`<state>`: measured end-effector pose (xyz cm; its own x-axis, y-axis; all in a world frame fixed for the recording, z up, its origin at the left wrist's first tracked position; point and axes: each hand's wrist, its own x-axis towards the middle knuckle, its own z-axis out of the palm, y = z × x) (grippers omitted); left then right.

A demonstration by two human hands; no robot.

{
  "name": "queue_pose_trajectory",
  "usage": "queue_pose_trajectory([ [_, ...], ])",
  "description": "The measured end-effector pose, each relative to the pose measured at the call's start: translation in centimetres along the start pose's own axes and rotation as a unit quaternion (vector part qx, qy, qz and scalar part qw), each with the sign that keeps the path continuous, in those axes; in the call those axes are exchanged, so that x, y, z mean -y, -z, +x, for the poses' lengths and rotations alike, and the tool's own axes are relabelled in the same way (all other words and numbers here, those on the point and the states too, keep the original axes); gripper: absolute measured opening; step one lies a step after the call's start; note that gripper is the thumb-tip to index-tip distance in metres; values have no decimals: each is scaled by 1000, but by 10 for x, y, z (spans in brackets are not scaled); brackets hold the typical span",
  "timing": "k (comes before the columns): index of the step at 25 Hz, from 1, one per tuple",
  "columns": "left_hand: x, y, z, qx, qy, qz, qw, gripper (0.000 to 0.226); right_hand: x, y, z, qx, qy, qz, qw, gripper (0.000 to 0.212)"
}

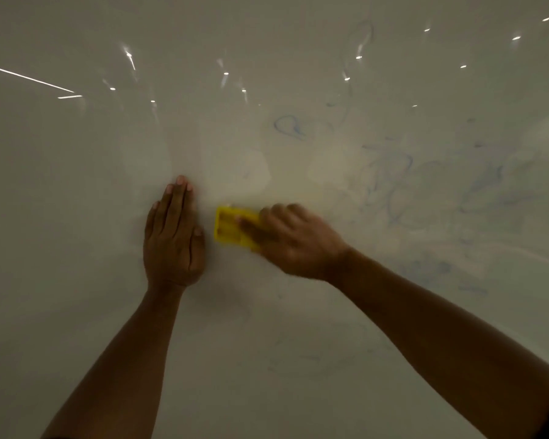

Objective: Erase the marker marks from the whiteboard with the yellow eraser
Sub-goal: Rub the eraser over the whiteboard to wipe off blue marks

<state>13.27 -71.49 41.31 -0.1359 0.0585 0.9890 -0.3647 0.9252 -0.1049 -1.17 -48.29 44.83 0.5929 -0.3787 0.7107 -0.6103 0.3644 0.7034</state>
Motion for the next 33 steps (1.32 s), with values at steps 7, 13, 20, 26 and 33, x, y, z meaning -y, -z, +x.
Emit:
queue_pose_trajectory([
  [7,-2,1,-4,-27,86,-32,995,68,-45,-1,63,-26,-176,-167,970,46],
  [13,2,0,-6,-34,80,-22,996,65,-11,-4,32,47,101,-50,993,47],
  [20,0,0,-7,-33,86,-19,996,64,21,-13,-11,25,-3,20,999,42],
  [26,2,-2,-8,-42,79,-12,996,64,3,-5,-21,41,29,11,999,42],
  [33,3,-2,-10,-39,73,-6,997,64,51,-3,-33,82,166,64,981,46],
])
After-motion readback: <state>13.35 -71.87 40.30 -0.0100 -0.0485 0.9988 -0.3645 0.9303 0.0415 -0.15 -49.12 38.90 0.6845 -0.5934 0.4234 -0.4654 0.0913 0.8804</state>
